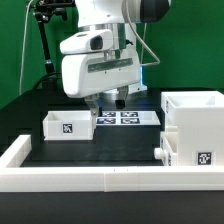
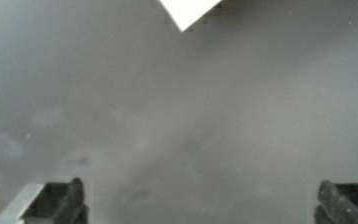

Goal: Assemble drawer

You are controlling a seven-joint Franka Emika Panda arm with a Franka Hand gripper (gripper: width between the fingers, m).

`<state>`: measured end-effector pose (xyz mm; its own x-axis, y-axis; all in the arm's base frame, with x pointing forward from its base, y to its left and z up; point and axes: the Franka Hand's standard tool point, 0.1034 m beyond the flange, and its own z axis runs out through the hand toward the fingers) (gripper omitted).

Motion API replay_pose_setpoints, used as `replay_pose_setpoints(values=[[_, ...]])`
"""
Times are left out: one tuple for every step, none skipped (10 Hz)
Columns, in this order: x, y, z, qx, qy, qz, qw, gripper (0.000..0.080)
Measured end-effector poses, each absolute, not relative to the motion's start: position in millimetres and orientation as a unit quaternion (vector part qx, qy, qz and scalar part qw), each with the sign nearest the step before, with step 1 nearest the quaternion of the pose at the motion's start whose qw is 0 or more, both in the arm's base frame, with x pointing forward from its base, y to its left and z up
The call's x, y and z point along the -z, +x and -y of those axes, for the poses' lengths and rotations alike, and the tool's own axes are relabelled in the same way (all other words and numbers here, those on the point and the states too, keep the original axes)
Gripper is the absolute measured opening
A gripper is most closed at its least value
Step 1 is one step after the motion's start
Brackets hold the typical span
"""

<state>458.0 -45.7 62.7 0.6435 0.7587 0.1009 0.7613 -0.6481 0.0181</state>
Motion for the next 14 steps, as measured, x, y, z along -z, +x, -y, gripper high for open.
replay_pose_setpoints(values=[[-62.7, 457.5, 49.0, 0.046, -0.902, 0.429, 0.015, 0.0649], [-62.0, 457.5, 48.9, 0.045, -0.888, 0.458, 0.012, 0.0649], [-61.5, 457.1, 48.7, 0.044, -0.869, 0.493, 0.010, 0.0649], [-61.0, 456.8, 49.1, 0.043, -0.853, 0.520, 0.008, 0.0649], [-60.6, 456.2, 50.5, 0.043, -0.846, 0.532, 0.007, 0.0649], [-60.0, 454.6, 61.4, 0.053, -0.834, 0.549, -0.006, 0.0649], [-57.5, 448.2, 72.0, 0.049, -0.830, 0.555, -0.010, 0.0649], [-56.7, 445.7, 78.2, 0.048, -0.815, 0.578, -0.016, 0.0649], [-56.3, 444.8, 79.7, 0.050, -0.822, 0.567, -0.017, 0.0649], [-56.2, 444.8, 79.5, 0.050, -0.827, 0.560, -0.016, 0.0649], [-56.1, 444.8, 79.5, 0.050, -0.827, 0.560, -0.016, 0.0649], [-57.2, 445.6, 80.3, 0.051, -0.842, 0.536, -0.015, 0.0649], [-66.5, 451.9, 84.8, 0.060, -0.876, 0.478, -0.020, 0.0649], [-73.1, 454.2, 89.1, 0.071, -0.896, 0.437, -0.028, 0.0649]])
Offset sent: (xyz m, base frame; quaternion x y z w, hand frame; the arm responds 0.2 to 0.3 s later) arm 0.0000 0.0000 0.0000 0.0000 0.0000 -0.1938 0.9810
